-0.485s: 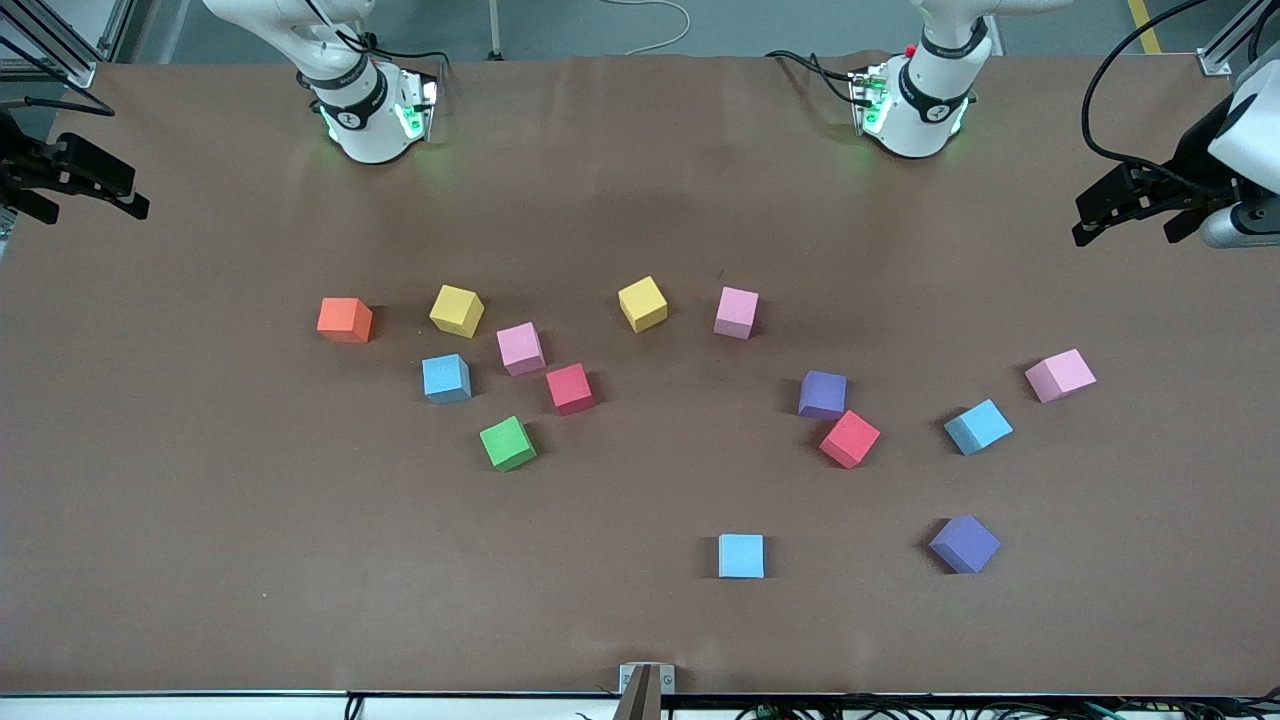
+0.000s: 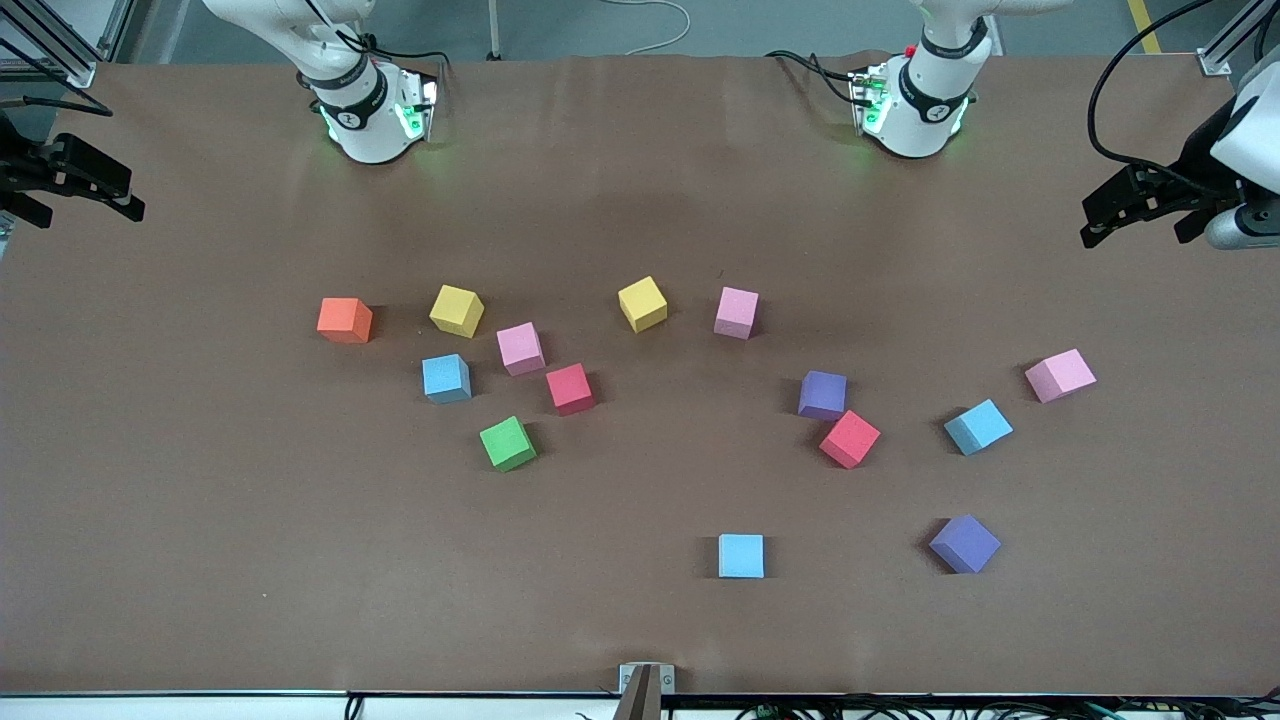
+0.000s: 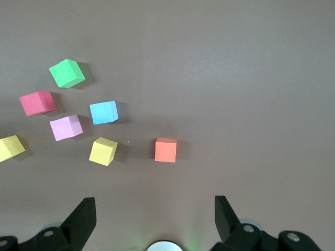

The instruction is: Arrange 11 blocks into digit 3

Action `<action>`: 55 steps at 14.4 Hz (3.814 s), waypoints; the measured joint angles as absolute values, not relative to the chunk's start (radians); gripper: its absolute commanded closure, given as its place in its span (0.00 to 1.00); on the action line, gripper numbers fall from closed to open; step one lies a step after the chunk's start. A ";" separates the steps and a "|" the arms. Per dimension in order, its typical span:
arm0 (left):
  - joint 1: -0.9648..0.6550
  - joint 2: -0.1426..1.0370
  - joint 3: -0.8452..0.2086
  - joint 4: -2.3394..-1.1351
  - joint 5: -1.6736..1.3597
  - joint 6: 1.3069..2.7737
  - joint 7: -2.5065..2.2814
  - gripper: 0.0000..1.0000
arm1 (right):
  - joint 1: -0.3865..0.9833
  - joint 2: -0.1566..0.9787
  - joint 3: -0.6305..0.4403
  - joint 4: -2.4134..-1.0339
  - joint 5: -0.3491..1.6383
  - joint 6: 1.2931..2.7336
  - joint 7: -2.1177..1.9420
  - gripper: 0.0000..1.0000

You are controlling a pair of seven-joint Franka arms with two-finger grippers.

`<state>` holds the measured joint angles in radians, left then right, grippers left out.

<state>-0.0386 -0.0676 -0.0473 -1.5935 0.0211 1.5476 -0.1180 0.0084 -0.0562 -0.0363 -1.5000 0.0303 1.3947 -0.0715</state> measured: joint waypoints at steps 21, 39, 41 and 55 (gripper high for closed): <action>-0.255 0.342 -0.560 -1.918 0.026 2.168 -1.316 0.00 | 0.033 0.219 -0.026 -1.549 0.073 1.582 0.215 0.00; -0.366 0.610 -0.558 -1.915 0.211 2.506 -1.715 0.00 | 0.507 0.368 -0.018 -1.762 0.094 2.120 1.424 0.00; -0.366 0.628 -0.558 -1.914 0.213 2.531 -1.715 0.01 | 0.543 0.441 -0.018 -1.709 0.094 2.163 1.503 0.00; -0.363 0.650 -0.566 -1.928 0.334 2.585 -1.552 0.71 | 0.617 0.594 -0.028 -1.735 0.094 2.356 1.631 0.00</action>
